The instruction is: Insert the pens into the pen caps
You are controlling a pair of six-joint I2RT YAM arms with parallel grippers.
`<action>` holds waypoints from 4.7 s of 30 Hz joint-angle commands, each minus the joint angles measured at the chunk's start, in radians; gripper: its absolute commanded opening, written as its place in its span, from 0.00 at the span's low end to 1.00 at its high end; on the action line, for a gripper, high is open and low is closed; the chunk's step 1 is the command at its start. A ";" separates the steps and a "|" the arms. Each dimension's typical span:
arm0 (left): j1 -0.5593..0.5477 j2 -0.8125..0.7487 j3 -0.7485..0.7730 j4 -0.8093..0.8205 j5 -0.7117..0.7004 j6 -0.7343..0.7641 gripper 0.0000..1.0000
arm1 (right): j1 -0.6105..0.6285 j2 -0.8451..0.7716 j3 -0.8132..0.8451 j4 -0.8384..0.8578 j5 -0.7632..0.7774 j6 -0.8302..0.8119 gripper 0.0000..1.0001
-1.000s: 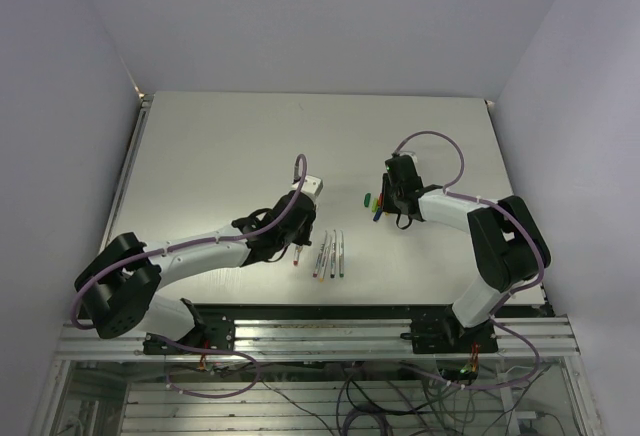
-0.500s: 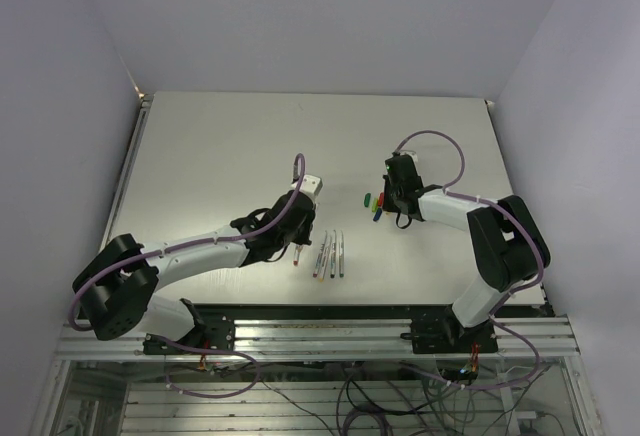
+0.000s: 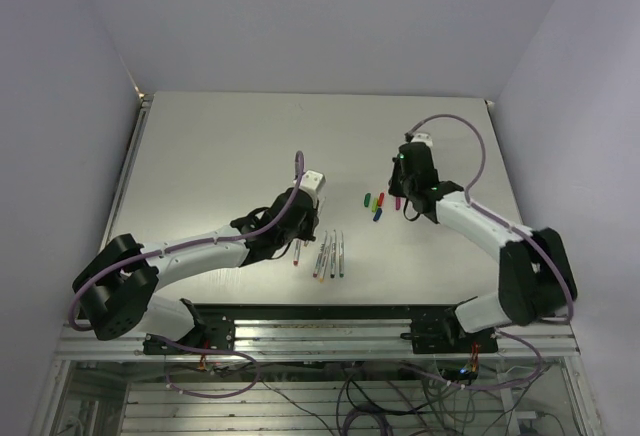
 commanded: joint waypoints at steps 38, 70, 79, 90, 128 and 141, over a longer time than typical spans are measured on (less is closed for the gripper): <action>-0.002 0.075 0.116 0.604 0.401 -0.200 0.07 | 0.005 -0.510 -0.319 0.870 -0.450 0.165 0.00; -0.003 0.047 0.090 0.649 0.343 -0.169 0.07 | 0.005 -0.504 -0.350 0.859 -0.478 0.178 0.00; -0.002 0.051 0.071 0.734 0.307 -0.163 0.07 | 0.005 -0.484 -0.362 0.881 -0.575 0.236 0.00; -0.001 0.037 0.086 0.795 0.219 -0.101 0.07 | 0.005 -0.421 -0.353 0.819 -0.712 0.295 0.00; -0.002 -0.041 0.144 0.770 0.076 0.125 0.07 | 0.128 -0.295 -0.246 0.422 -0.613 0.077 0.00; -0.002 -0.068 0.046 0.526 0.055 0.101 0.07 | 0.128 -0.311 -0.132 0.570 -0.473 0.081 0.53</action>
